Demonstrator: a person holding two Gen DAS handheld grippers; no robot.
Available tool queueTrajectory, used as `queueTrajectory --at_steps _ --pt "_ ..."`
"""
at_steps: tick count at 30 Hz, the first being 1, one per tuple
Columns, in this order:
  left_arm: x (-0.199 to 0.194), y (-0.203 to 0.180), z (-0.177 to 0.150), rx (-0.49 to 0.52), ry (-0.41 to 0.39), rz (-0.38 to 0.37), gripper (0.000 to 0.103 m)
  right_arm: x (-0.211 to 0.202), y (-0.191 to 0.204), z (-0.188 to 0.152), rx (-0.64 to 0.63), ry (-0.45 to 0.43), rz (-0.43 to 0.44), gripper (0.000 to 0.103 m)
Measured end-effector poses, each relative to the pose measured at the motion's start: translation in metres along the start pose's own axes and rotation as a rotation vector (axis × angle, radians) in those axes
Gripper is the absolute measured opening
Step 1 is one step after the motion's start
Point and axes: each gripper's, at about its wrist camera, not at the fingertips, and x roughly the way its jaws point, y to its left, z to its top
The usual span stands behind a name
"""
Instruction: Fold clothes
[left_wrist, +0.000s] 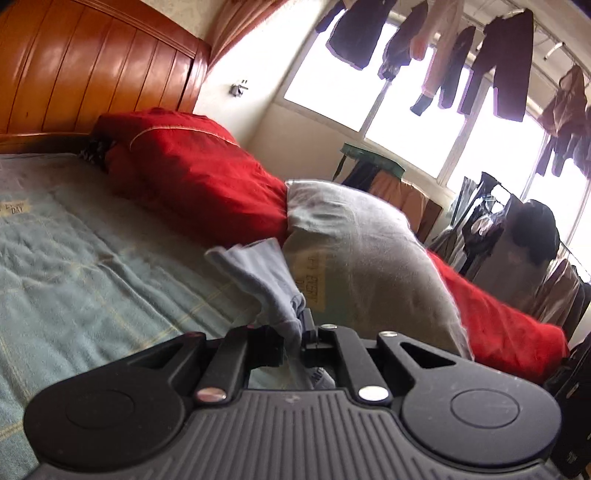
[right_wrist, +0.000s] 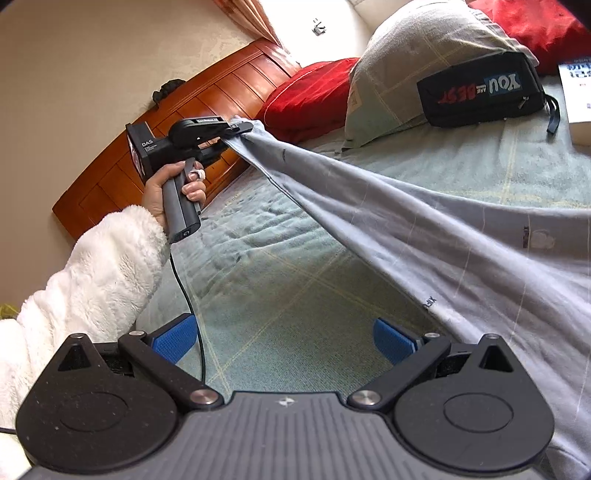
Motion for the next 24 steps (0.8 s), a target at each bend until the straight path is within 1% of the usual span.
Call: queueTrajectory --at_steps 4,7,9,11,12,13,15,17,19,21,22,23,24 --pt "0.019 0.020 -0.020 0.002 0.079 0.076 0.006 0.002 0.001 -0.001 -0.005 0.007 -0.011 0.103" --pt "0.027 0.035 -0.031 -0.019 0.132 0.118 0.006 0.004 -0.001 -0.001 -0.002 0.011 -0.017 0.103" --pt "0.028 0.041 -0.034 -0.013 0.152 0.130 0.006 0.005 -0.002 -0.001 0.002 0.014 -0.020 0.103" --pt "0.025 0.042 -0.033 0.005 0.142 0.134 0.006 0.005 -0.003 -0.001 0.006 0.016 -0.023 0.103" --pt "0.023 0.041 -0.031 0.014 0.135 0.128 0.009 0.006 -0.004 -0.001 0.008 0.018 -0.024 0.103" --pt "0.021 0.040 -0.029 0.022 0.129 0.128 0.013 0.006 -0.004 -0.001 0.010 0.019 -0.026 0.103" --pt "0.019 0.040 -0.025 0.025 0.128 0.132 0.015 0.007 -0.005 -0.001 0.009 0.021 -0.029 0.103" --pt "0.017 0.044 -0.023 0.014 0.126 0.159 0.016 0.007 -0.005 -0.001 0.008 0.023 -0.030 0.103" --pt "0.014 0.049 -0.023 0.008 0.125 0.184 0.021 0.007 -0.005 -0.001 0.008 0.023 -0.031 0.103" --pt "0.013 0.054 -0.023 0.014 0.135 0.213 0.023 0.007 -0.005 -0.001 0.009 0.022 -0.030 0.103" --pt "0.012 0.056 -0.023 0.022 0.144 0.229 0.027 0.006 -0.005 -0.001 0.009 0.022 -0.030 0.103" --pt "0.012 0.058 -0.023 0.028 0.148 0.255 0.030 0.006 -0.005 0.000 0.009 0.022 -0.030 0.103" --pt "0.011 0.060 -0.022 0.029 0.142 0.298 0.034 0.006 -0.005 0.000 0.008 0.023 -0.029 0.103"
